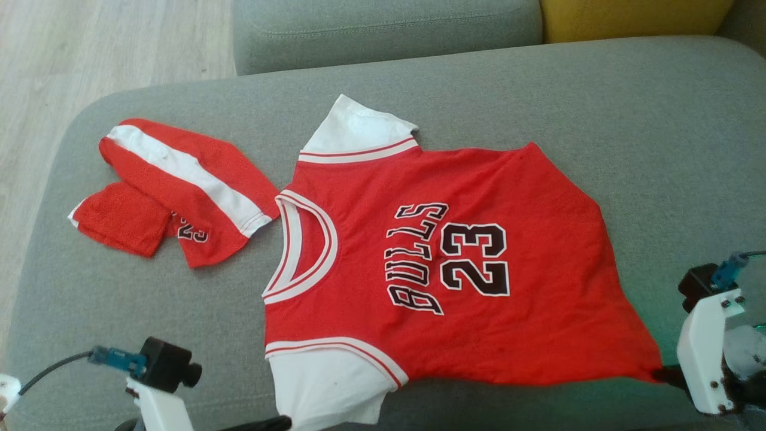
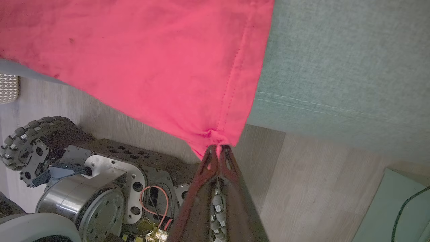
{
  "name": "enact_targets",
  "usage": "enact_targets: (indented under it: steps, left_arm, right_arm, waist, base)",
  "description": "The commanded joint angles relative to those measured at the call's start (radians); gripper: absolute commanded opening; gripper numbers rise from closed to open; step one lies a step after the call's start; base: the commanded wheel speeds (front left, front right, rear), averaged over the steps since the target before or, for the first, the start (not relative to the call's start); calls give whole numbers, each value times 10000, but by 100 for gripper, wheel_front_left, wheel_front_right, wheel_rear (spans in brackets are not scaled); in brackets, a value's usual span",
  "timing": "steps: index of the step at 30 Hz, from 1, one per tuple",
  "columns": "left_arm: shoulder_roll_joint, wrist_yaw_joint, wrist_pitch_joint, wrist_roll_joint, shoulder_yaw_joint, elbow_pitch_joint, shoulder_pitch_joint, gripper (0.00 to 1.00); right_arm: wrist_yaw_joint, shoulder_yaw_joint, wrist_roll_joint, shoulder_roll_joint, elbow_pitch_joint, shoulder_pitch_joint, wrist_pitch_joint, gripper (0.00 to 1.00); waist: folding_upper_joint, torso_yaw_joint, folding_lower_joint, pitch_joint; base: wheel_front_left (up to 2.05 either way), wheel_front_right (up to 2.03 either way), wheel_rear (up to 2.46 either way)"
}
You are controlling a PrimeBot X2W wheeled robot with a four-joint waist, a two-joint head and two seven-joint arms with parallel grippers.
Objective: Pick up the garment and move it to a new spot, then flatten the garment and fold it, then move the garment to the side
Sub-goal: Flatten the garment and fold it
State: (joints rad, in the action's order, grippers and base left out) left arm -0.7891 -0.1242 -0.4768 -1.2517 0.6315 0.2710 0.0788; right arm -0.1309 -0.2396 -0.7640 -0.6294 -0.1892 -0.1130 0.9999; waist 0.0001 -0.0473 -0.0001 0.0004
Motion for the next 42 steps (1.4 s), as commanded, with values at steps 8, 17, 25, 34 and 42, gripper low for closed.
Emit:
enact_targets:
  steps: [8,17,25,34,42]
  left_arm:
    - [-542,-65,131,-1392,-1047,907,-1250,0]
    - [139,827,-473,-1771,-2699,231,-6683,0]
    - [2492,1770,1372,1572,-2561,-3736,-13589,0]
    - [4746,1331,6716,3575,-3214,-7501,-17854,0]
    - [5637,275,7341,3884,-3075,-8422,-18038,0]
  right_arm:
    - [2,774,-137,436,1772,-586,860,0]
    - [2,819,969,1261,2905,-5489,1255,0]
    - [2,460,3377,2306,293,-11147,-2250,0]
    - [2,1945,7909,3377,-3244,-15140,-9794,0]
    - [2,2530,10029,3802,-4794,-15154,-12571,0]
  waist:
    - [-1,-94,1,319]
    - [-1,-215,1,2537]
    - [-1,-272,1,5042]
    - [-1,9,1,5863]
    - [-1,350,1,6104]
  base:
    - [0,0,0]
    - [0,0,0]
    - [0,0,0]
    - [0,0,0]
    - [0,0,0]
